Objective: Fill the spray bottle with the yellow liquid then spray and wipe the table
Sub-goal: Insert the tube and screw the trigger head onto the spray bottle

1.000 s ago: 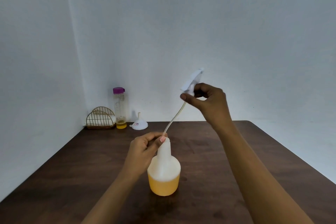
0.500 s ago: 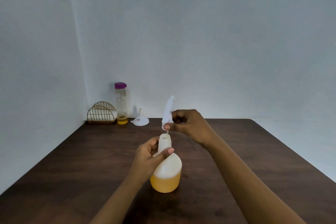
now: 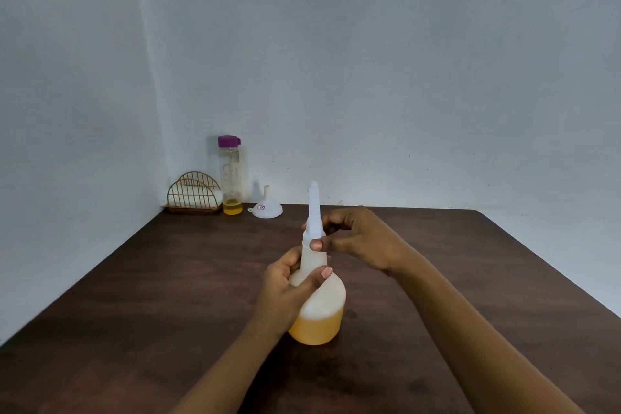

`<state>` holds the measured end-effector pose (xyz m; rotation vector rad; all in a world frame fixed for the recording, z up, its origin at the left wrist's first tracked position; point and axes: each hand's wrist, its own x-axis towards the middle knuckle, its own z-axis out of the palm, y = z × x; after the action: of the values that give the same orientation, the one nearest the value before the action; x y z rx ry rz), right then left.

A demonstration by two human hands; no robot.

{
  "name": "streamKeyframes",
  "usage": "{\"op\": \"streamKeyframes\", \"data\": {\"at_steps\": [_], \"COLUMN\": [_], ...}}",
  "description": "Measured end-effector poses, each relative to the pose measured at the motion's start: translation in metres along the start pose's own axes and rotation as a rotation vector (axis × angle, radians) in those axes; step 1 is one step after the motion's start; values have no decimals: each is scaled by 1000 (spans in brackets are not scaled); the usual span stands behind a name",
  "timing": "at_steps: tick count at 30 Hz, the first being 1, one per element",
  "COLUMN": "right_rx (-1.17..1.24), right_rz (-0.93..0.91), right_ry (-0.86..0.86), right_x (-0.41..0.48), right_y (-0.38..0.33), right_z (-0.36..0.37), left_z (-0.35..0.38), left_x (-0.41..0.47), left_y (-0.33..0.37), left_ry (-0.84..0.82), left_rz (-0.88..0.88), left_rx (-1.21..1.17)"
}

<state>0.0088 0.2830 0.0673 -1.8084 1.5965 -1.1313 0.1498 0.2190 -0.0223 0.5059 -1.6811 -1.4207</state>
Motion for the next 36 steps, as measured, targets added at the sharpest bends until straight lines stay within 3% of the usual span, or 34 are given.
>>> {"op": "streamKeyframes", "data": {"at_steps": [9,17,25,32,34,36], "right_rx": [49,-34,249,115,113,-27], "right_rz": [28,-2,40,3,13,37], "right_ry": [-155,-80,-218,-21,143,421], "right_x": [6,5,9,2,-4,-7], "right_y": [-1,-3,8,10,7,8], "right_z": [-9,-5,-5,3,18,39], "left_z": [-2,-1,-3,-2,-1,0], "left_x": [1,1,1,1,1,2], "left_y": [-2,-4,-5,-9,-9,-9], "left_ry": [3,22,8,26,43,63], "left_rz": [-3,23,31,61,73,83], "left_rx": [17,10,28,5,-5,-12]}}
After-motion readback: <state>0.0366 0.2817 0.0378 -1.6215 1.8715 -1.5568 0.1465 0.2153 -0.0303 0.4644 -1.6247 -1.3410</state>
